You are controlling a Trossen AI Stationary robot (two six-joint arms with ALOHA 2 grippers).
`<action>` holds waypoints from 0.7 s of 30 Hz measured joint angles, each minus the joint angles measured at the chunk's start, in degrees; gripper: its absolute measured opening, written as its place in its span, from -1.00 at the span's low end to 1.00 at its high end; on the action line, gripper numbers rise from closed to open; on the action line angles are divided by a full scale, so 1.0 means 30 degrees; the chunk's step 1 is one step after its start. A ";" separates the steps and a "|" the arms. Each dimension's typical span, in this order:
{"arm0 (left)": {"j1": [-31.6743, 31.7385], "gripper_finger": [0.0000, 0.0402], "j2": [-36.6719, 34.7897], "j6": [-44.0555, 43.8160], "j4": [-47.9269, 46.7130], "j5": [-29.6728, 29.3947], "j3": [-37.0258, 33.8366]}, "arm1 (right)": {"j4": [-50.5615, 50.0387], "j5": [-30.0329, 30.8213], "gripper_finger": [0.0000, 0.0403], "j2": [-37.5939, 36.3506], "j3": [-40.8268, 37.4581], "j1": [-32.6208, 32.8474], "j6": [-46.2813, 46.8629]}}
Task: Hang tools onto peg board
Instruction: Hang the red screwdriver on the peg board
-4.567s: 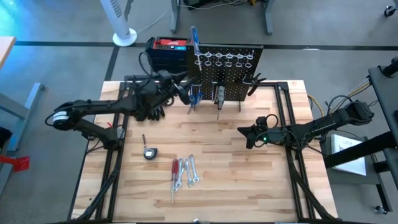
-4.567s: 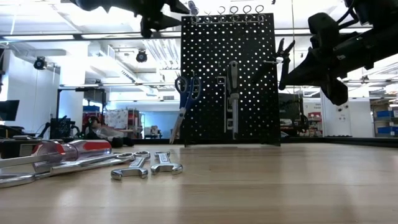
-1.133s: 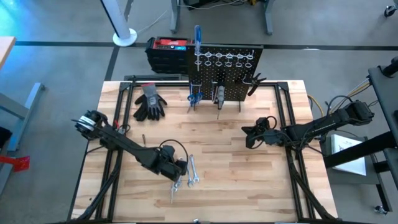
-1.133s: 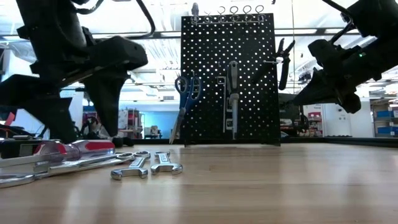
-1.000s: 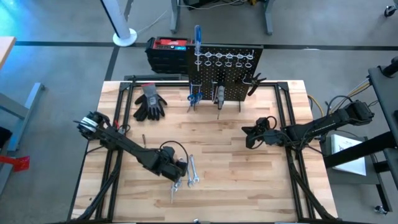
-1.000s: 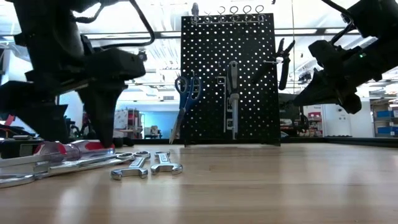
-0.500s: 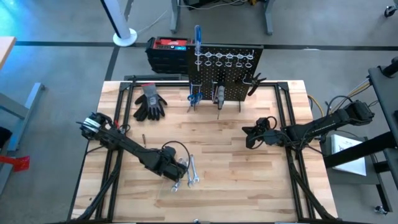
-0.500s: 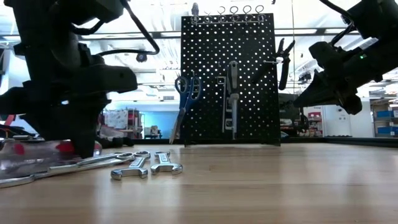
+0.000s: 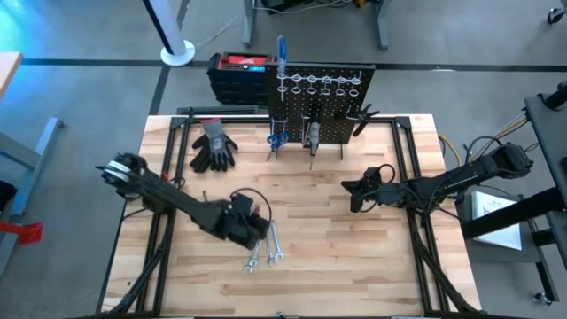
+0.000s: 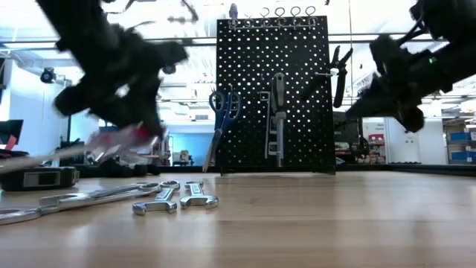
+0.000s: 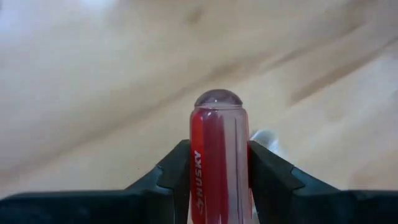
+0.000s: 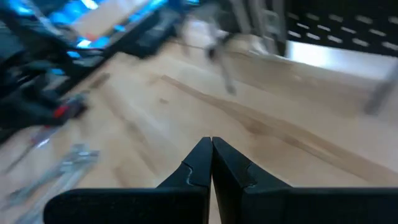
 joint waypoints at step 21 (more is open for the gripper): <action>0.1529 -0.44 -0.3185 2.3887 2.2374 -0.3210 0.0058 | 1.1798 -0.5452 -0.09 0.4480 0.3156 0.0554 -0.9128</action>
